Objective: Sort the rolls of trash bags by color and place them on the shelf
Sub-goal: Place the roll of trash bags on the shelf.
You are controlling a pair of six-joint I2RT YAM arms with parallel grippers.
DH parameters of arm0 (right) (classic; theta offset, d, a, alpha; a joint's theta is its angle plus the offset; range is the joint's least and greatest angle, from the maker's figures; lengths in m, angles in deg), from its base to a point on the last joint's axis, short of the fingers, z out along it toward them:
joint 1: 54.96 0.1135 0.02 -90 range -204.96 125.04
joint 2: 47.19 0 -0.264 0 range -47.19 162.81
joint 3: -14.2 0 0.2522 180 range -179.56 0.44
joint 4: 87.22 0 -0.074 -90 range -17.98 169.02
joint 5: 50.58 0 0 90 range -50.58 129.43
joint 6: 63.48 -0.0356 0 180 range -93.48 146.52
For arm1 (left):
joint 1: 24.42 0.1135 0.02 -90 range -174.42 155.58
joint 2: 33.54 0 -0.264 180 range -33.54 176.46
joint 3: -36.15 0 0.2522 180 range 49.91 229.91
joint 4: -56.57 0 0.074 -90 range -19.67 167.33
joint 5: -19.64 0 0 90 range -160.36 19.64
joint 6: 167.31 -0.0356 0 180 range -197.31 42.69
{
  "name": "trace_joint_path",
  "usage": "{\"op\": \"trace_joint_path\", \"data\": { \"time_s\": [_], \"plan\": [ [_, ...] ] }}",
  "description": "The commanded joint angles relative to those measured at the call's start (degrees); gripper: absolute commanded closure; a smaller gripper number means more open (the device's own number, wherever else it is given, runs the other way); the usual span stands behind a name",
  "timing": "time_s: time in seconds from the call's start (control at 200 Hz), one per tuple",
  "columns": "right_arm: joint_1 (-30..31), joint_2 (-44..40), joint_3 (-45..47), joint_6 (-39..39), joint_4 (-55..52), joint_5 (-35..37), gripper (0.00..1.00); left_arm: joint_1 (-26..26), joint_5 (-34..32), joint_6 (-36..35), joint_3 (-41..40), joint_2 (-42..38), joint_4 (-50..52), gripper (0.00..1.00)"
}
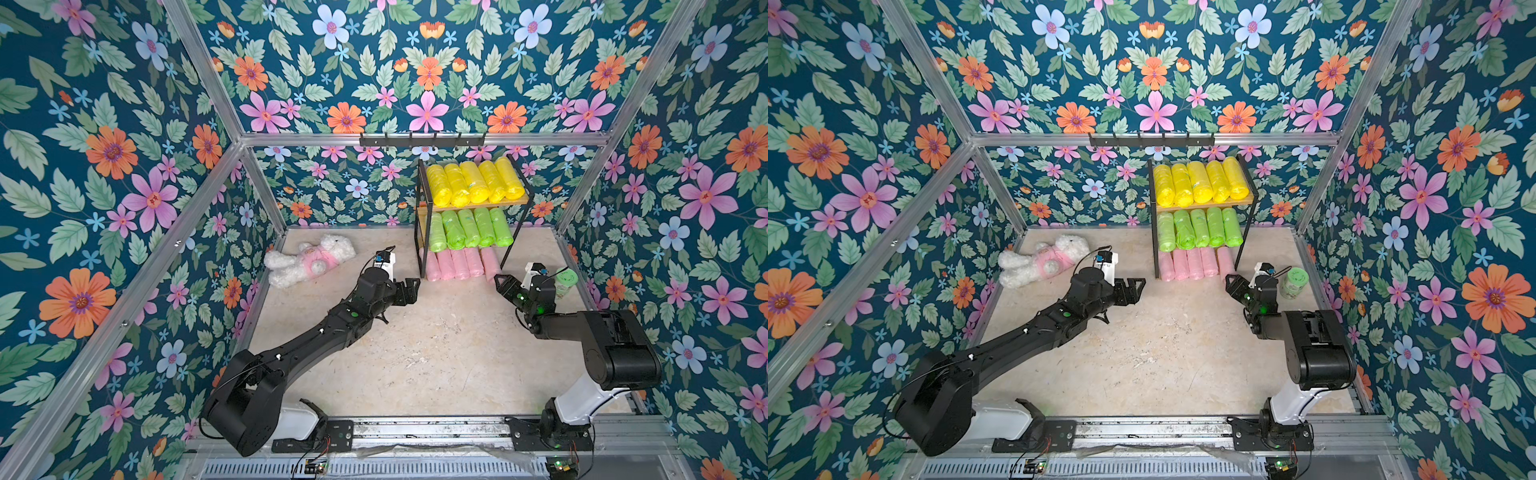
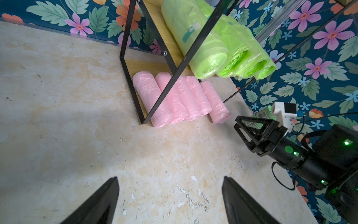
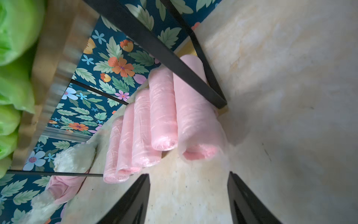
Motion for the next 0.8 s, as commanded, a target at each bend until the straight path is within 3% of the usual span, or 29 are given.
{"op": "trace_joint_path", "data": {
  "time_s": [0.0,0.37,0.795],
  "plan": [
    [0.2,-0.1,0.7,-1.7,2.6,-2.7,0.38,0.1,0.0,-0.8,0.4,0.5,-0.5,0.11],
    [0.4,7.3,-7.3,-2.8,2.9,-3.1,0.52,0.1,-0.4,-0.8,0.5,0.9,-0.1,0.11],
    [0.5,14.5,-15.5,-3.8,3.9,-2.3,0.52,0.4,-1.5,-1.7,0.6,1.0,0.7,0.11]
  ]
}}
